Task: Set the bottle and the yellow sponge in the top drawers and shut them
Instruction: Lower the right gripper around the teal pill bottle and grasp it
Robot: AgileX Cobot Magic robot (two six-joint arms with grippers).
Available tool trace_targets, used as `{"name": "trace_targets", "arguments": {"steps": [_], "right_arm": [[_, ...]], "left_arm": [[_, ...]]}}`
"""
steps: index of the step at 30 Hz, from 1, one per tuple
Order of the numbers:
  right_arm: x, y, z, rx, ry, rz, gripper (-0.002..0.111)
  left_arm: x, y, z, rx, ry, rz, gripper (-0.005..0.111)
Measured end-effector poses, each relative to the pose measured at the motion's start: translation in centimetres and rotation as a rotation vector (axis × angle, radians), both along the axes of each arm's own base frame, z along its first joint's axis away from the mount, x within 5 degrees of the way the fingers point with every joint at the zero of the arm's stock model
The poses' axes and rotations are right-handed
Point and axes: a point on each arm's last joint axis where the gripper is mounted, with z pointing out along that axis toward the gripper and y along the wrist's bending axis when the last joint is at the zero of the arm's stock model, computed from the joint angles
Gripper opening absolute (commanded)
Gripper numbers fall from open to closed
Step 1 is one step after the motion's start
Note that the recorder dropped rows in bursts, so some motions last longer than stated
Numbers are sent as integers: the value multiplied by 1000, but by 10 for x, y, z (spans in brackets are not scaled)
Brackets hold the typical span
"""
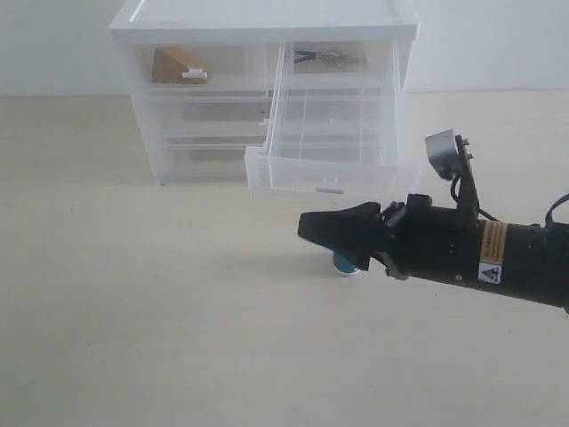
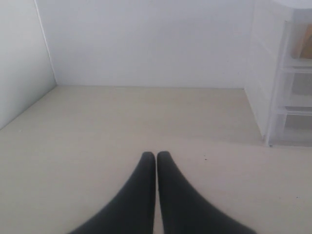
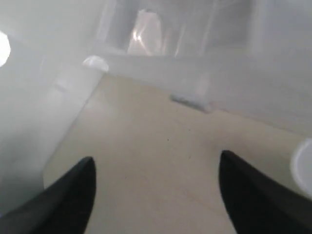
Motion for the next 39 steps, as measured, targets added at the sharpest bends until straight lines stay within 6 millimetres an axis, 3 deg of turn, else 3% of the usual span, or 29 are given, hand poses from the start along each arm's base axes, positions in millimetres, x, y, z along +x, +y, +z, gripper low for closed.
{"name": "trace_targets", "arguments": {"steps": [5,8,12,16,21,29,31,35,39], "right_arm": [[-22,-4,9,-114,-166,101,79],[-35,-18,8,-299,-208,27,79],[-39,-31,8,-422,-258,-83,79],[-33,-37,7,-512,-355,-141,79],[-22,-36,-9,-568,-371,-121,79],[18,-19,-45,-576,-394,-37,78],[23,-15,-53,-566,-408,4,64],[22,-9,-56,-527,-426,61,3],[15,-5,-52,-492,-405,150,5]], "left_arm": [[0,0,0,0,0,0,4],[0,0,0,0,0,0,4],[0,0,0,0,0,0,4],[0,0,0,0,0,0,4],[0,0,0,0,0,0,4],[0,0,0,0,0,0,4],[0,0,0,0,0,0,4],[0,0,0,0,0,0,4],[0,0,0,0,0,0,4]]}}
